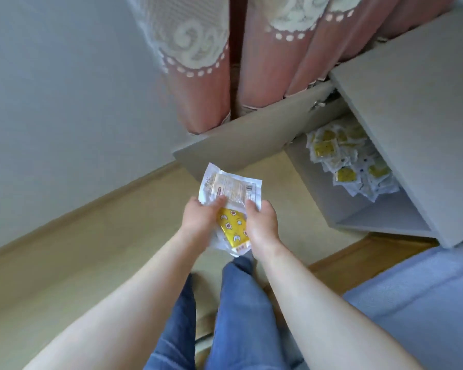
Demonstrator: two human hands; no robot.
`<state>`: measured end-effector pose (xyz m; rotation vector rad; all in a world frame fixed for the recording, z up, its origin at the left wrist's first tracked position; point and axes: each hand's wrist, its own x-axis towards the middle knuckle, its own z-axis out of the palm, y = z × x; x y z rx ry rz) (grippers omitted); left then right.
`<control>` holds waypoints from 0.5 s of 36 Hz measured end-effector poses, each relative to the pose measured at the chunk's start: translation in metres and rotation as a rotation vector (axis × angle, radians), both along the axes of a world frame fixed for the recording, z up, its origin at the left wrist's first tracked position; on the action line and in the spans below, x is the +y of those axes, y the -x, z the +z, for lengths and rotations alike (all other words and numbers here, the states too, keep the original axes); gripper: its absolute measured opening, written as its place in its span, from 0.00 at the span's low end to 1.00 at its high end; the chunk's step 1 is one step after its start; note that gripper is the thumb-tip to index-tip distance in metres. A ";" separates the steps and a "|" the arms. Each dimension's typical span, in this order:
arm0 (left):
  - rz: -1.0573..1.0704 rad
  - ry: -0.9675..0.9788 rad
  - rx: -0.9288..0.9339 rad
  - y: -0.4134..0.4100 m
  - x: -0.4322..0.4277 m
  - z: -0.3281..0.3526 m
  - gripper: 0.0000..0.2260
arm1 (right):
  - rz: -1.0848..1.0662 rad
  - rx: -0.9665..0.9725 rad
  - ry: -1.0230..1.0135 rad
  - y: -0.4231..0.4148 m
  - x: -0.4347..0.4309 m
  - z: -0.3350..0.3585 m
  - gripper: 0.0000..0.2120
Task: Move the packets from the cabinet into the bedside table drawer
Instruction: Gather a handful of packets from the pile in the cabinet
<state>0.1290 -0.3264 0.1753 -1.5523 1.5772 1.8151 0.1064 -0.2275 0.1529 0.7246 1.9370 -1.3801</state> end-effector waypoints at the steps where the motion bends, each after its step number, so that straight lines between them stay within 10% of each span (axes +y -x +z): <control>1: 0.032 -0.002 0.005 -0.009 -0.010 0.007 0.10 | 0.028 0.004 0.002 -0.006 -0.011 0.008 0.05; 18: 0.677 0.069 0.200 -0.280 -0.233 0.107 0.11 | 0.663 0.075 0.135 -0.213 -0.270 0.125 0.05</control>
